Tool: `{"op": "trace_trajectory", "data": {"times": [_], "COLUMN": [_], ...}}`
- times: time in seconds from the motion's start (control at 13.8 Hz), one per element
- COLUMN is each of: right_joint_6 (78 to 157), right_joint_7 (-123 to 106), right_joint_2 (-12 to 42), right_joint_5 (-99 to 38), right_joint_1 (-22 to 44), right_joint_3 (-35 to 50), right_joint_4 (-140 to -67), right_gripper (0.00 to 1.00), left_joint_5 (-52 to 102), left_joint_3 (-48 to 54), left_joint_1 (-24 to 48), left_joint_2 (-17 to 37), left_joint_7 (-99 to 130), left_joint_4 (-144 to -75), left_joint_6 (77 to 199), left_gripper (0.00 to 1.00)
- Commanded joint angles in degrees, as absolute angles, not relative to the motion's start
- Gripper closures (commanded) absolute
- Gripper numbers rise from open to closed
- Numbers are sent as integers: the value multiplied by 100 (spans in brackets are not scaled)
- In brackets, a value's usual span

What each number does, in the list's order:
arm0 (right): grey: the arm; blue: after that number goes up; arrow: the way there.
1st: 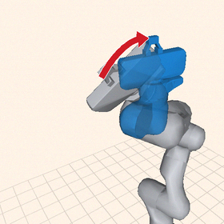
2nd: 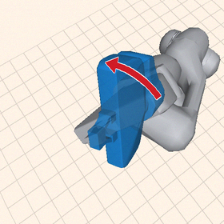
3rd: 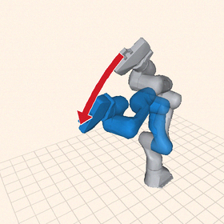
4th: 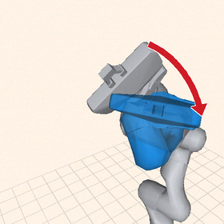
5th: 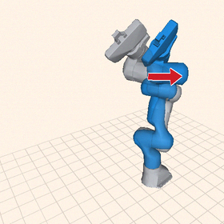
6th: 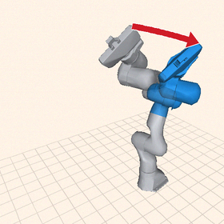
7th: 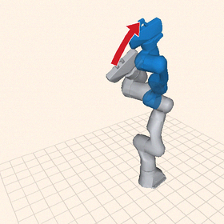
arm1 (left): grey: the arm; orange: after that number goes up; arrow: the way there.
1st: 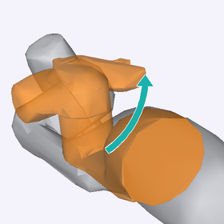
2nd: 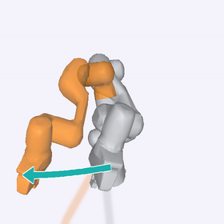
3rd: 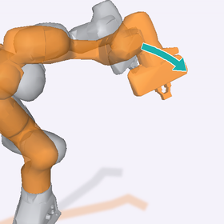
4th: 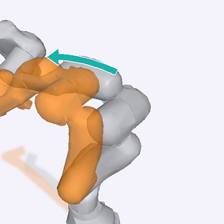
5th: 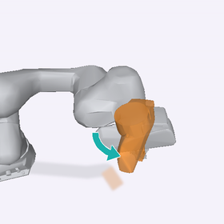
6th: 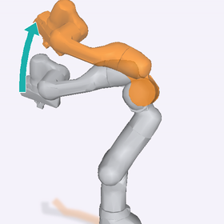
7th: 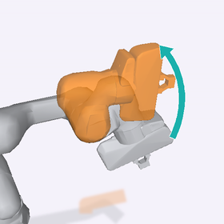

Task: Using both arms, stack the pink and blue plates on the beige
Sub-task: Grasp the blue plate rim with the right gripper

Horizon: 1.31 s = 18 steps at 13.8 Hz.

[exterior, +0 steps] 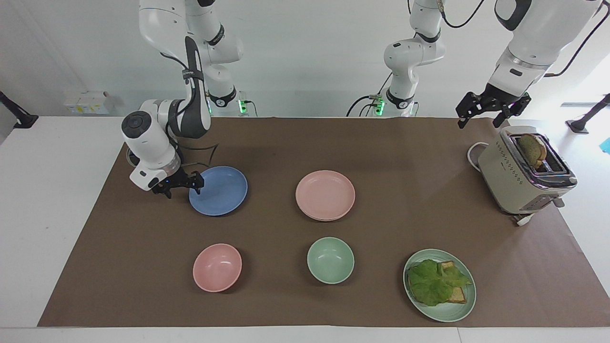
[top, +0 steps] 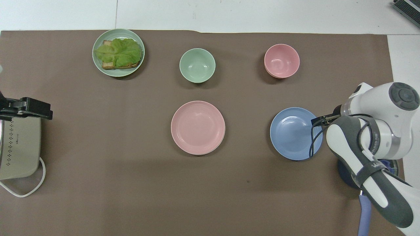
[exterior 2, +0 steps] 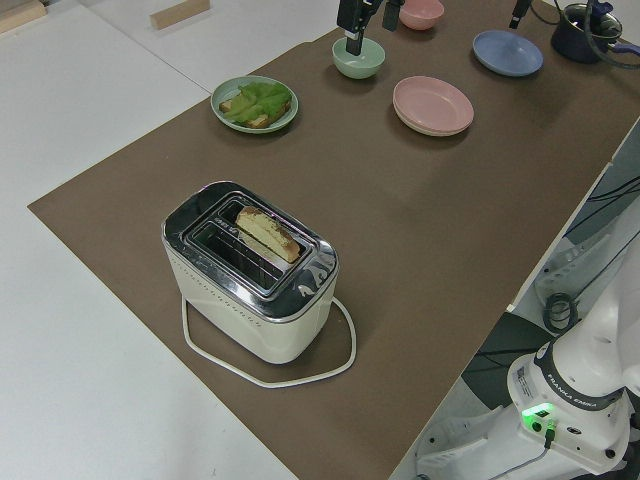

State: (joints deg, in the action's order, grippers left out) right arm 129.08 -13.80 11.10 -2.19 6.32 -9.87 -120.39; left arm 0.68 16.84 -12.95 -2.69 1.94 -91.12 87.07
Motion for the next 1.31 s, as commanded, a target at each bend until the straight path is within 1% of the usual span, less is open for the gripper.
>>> {"op": "trace_trajectory", "data": {"times": [0.0,0.22,0.36,0.44,0.51,0.87,1.23], "right_joint_6": [13183,13219,13201,13184,13157,12938,12253], "right_joint_7": [-1617,-2003,-1987,-1891,-1724,-1362,-1345], "right_joint_2": [1195,1187,1187,1195,1195,1230,967], "right_joint_5": [-535,-554,-571,-597,-632,-633,-633], "right_joint_1": [624,650,650,650,650,703,712], "right_joint_3": [-984,-993,-993,-993,-993,-993,-993], "right_joint_4": [-12207,-12305,-12305,-12296,-12287,-12094,-11611], "right_gripper": [0,0,56,81,100,100,100], "left_joint_5": [123,123,123,123,123,123,123], "left_joint_3": [1714,1714,1714,1714,1714,1714,1714], "left_joint_1": [-1354,-1354,-1354,-1354,-1354,-1354,-1354], "left_joint_2": [-290,-281,-281,-281,-290,-290,-290], "left_joint_7": [105,114,105,114,114,105,105], "left_joint_4": [-9053,-9053,-9062,-9053,-9053,-9053,-9061], "left_joint_6": [8657,8657,8657,8657,8657,8657,8657], "left_gripper": [0,0,0,0,0,0,0]}}
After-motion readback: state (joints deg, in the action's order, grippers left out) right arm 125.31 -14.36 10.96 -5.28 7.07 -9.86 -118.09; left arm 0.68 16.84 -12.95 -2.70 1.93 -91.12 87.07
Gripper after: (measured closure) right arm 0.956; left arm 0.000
